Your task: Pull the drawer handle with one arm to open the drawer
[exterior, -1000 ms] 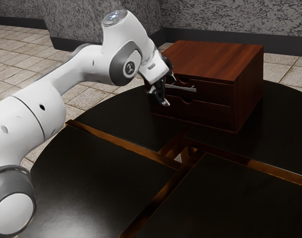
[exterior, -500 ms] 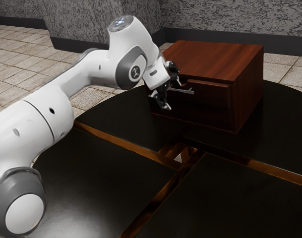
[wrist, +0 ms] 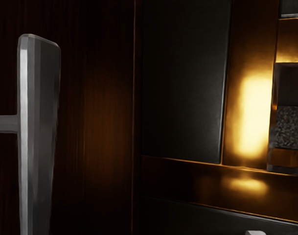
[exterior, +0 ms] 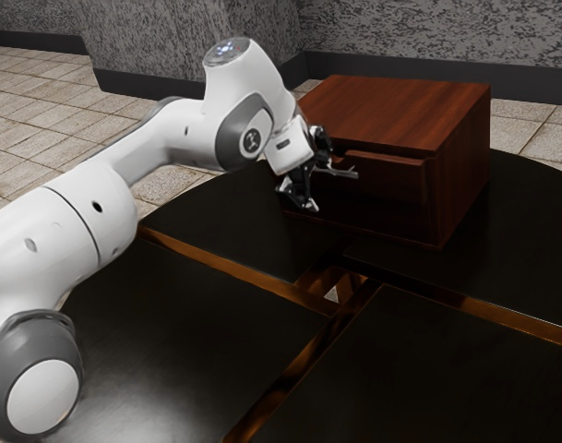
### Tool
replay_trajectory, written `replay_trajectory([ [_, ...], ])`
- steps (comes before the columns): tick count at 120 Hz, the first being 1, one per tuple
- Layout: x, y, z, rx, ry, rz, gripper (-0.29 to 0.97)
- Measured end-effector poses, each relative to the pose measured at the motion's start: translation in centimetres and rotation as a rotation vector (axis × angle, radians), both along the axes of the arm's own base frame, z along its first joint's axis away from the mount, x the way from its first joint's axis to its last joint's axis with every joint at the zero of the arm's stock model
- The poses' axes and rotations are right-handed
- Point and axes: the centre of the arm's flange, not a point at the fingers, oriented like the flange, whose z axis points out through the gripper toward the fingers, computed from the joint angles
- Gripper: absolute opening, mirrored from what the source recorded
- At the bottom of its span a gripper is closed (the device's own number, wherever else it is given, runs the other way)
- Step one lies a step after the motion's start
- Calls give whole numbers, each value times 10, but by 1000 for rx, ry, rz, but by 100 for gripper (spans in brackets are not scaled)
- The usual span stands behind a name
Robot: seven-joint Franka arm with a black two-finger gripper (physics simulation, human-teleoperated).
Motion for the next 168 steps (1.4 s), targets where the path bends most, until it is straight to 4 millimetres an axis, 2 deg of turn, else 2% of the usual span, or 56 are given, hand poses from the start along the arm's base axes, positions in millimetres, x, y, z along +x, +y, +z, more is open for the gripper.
replay_trajectory([
  [23, -8, -1, 10, 3, 0, -1, 34],
  [46, -19, -3, 15, 8, 13, 2, 31],
  [168, -142, -28, 29, 18, 66, 61, 22],
])
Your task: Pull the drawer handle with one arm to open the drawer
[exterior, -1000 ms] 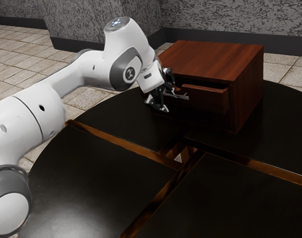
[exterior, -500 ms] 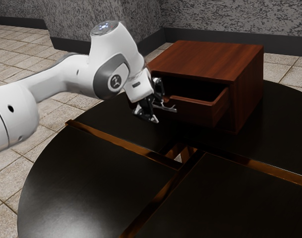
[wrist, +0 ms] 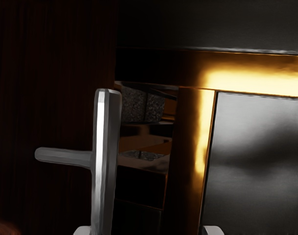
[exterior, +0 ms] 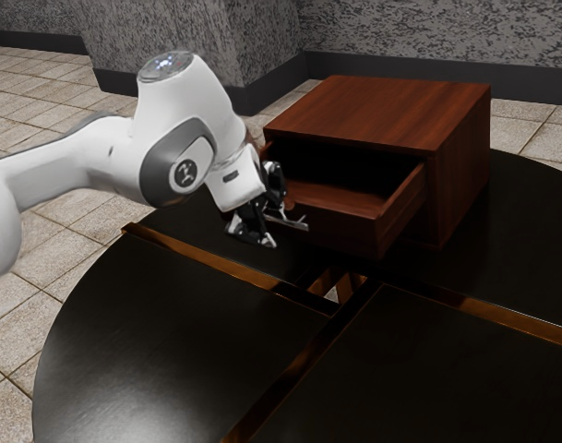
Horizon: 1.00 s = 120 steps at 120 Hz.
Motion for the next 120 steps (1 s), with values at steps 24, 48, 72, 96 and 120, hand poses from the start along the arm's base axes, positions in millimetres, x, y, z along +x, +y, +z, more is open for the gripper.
replay_trajectory([
  [24, -15, -2, 0, 0, -10, 14, 21],
  [48, -22, -4, -1, 0, -18, 24, 18],
  [72, -31, -7, 22, 1, -64, 29, 6],
  [96, -54, -10, 71, 7, -142, 37, 17],
  [120, -87, 3, 158, -3, -180, 153, 48],
])
